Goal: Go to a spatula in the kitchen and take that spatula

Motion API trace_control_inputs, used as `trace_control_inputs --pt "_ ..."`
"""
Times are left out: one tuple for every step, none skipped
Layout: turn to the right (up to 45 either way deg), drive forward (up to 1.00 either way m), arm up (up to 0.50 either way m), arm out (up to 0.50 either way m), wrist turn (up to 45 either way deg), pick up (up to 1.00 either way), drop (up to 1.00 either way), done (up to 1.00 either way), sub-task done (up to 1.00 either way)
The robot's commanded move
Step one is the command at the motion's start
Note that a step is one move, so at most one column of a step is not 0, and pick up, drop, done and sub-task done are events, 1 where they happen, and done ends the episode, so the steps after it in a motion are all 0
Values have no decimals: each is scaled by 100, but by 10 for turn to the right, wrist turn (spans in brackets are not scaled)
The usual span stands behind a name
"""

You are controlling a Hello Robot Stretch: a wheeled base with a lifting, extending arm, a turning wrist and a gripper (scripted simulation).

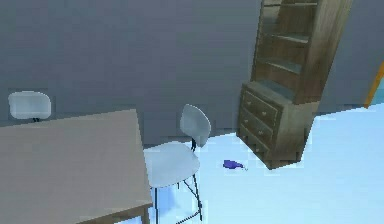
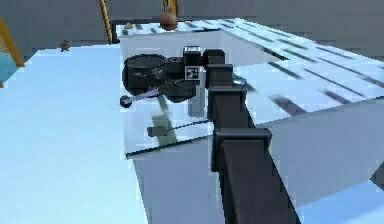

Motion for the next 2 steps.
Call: trace_control_inputs --pt "0 0 -14 0 0 0 0 0 0" --pt "0 0 0 0 0 100 0 0 0"
